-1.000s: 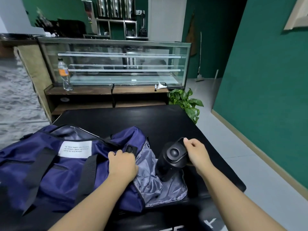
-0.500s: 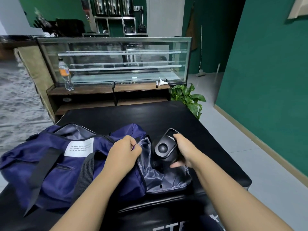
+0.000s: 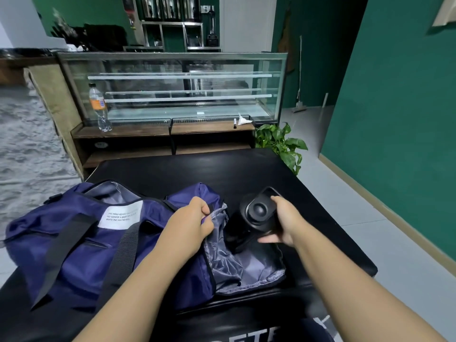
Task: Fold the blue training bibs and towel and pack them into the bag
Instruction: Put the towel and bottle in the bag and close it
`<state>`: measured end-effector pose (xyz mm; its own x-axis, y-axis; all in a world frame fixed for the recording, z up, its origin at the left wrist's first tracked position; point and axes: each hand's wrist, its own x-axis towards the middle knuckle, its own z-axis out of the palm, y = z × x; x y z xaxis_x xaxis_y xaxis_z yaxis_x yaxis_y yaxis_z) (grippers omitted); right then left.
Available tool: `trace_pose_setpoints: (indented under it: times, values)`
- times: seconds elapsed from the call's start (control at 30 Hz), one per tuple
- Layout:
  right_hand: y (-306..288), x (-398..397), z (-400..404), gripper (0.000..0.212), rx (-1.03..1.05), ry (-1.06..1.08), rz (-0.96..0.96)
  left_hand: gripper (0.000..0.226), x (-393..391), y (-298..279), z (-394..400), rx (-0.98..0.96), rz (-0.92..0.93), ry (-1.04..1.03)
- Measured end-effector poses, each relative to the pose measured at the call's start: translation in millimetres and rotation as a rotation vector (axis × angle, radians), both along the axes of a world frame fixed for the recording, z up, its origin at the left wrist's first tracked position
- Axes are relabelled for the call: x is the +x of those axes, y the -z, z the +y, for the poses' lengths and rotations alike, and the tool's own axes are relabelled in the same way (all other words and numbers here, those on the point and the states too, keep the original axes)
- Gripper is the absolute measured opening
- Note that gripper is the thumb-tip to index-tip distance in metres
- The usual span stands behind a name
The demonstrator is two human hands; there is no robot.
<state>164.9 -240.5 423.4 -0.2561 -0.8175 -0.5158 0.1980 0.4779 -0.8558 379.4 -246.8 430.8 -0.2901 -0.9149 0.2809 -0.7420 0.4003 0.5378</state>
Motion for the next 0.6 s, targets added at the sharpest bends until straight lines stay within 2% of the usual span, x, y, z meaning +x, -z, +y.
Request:
trace_pose_setpoints:
  times: [0.1,0.27,0.4,0.47,0.6]
  values:
    - [-5,-13,3,0.022,0.008,0.004,0.020,0.021,-2,3,-3,0.000,-0.108,0.002]
    - [-10,-18,7,0.022,0.015,-0.033,0.013,0.022,-7,4,-4,-0.022,-0.444,0.021]
    - [-7,-14,9,0.023,0.047,-0.108,0.024,0.029,-9,7,2,0.037,-0.556,0.002]
    - [-1,-7,11,0.023,0.078,-0.143,0.025,0.032,-10,8,4,0.005,-0.479,-0.025]
    - [14,10,11,0.029,0.111,-0.119,0.038,0.024,-5,3,4,0.028,-0.052,-0.106]
